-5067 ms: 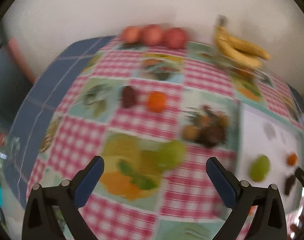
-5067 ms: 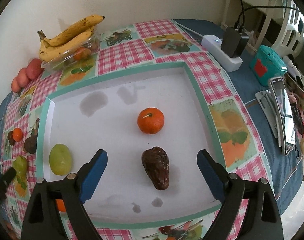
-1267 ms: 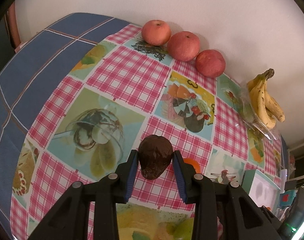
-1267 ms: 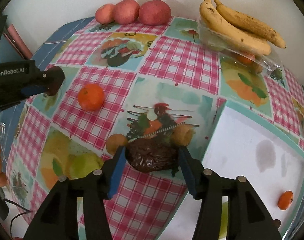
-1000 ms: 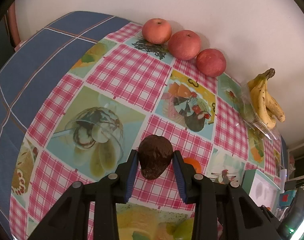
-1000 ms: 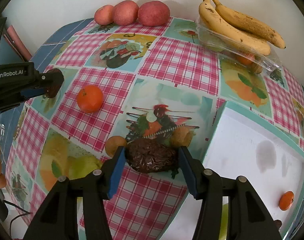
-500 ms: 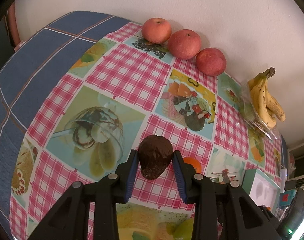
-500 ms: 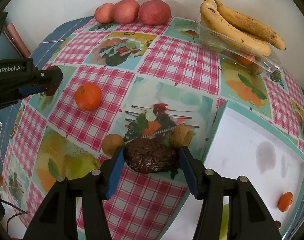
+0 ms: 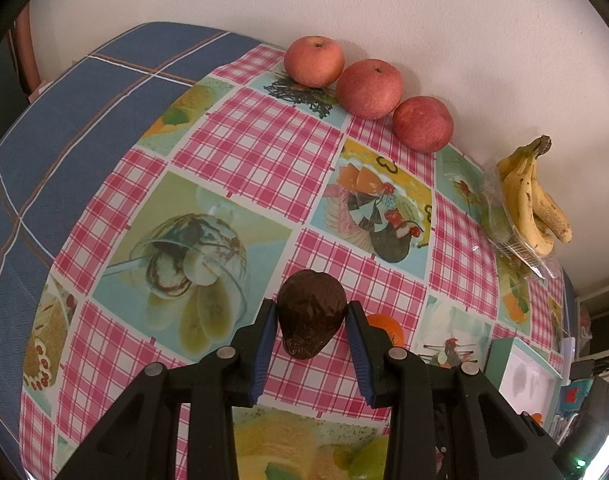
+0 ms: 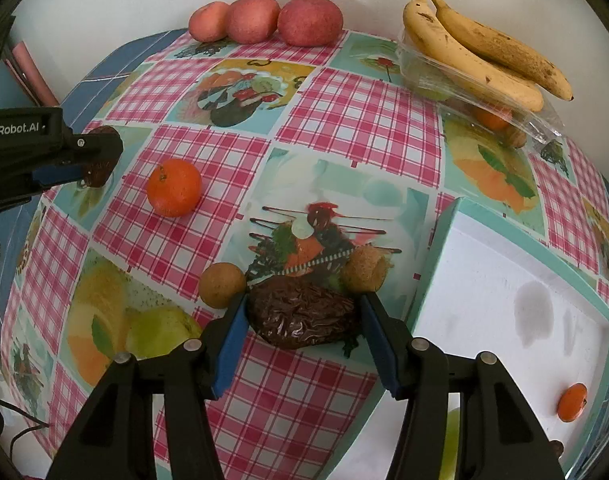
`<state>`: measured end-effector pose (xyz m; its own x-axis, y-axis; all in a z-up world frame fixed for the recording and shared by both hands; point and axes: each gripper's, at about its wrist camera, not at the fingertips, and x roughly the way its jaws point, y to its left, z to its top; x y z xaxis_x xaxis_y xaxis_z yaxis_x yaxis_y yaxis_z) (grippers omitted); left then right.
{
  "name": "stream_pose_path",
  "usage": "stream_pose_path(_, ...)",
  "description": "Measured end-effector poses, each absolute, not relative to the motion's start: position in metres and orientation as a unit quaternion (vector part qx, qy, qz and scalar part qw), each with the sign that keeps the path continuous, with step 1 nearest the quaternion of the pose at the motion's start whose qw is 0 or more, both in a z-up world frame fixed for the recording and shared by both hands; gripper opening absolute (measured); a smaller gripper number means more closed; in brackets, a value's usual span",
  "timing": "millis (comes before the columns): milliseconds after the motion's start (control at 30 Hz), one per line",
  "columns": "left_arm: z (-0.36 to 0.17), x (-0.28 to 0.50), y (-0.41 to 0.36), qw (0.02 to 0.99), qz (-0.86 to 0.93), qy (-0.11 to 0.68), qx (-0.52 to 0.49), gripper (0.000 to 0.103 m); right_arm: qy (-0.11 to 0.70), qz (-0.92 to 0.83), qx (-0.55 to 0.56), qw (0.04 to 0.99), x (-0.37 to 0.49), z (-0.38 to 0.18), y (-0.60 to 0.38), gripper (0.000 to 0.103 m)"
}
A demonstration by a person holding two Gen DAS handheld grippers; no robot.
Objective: Organize fruits
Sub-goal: 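Grasp a dark dried fruit with the left tool while the right tool grasps another, then carry both dried fruits over the white tray and open both tools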
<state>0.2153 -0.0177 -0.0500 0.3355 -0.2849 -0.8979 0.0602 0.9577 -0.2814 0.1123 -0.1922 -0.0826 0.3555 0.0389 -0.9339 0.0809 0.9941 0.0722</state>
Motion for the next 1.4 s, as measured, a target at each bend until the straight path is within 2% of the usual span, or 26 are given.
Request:
stream_pose_path(900,-0.005,0.164,-0.041,0.828,-0.138,0.540,-0.062,0.037,0.541,-0.091,0.142,0.824,0.066,-0.024,-0.233,0.058)
stream_pose_path(1100,-0.002,0.148,-0.073,0.825,-0.166,0.540,-0.034,0.037,0.530,-0.118,0.159,0.825,0.050,-0.017,-0.264,0.058)
stream_pose_path(1400,-0.003,0.107,-0.167,0.812,-0.248,0.526,0.055,0.037,0.517,-0.206,0.198,0.807,0.018,-0.018,-0.341,0.058)
